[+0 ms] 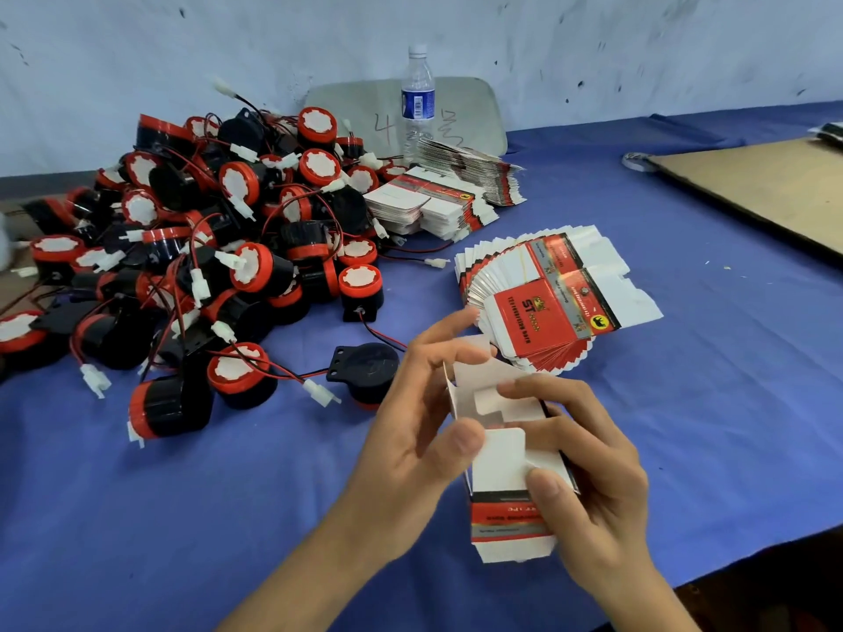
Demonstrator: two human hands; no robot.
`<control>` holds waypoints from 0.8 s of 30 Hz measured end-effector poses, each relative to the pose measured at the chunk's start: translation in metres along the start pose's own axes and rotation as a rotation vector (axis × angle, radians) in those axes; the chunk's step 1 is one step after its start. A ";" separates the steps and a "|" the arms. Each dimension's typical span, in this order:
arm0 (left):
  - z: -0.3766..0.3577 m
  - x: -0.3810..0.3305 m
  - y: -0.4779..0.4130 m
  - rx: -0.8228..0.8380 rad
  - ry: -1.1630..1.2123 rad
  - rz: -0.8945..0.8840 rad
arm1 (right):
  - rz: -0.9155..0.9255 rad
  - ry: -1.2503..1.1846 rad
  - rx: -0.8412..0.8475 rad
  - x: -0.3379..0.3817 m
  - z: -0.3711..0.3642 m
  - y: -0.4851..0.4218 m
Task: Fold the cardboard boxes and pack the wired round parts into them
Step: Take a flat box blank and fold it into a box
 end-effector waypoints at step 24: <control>-0.011 -0.014 0.015 0.287 -0.863 0.063 | 0.021 -0.027 -0.119 0.007 -0.010 -0.003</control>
Point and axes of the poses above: each hand's wrist, its own y-axis away from the middle knuckle, its own z-axis out of the back of the hand, x = y × z, the point moved 3 cm from there along -y, towards the middle knuckle, and after that the axes turned 6 degrees about y, right-handed, at the moved point
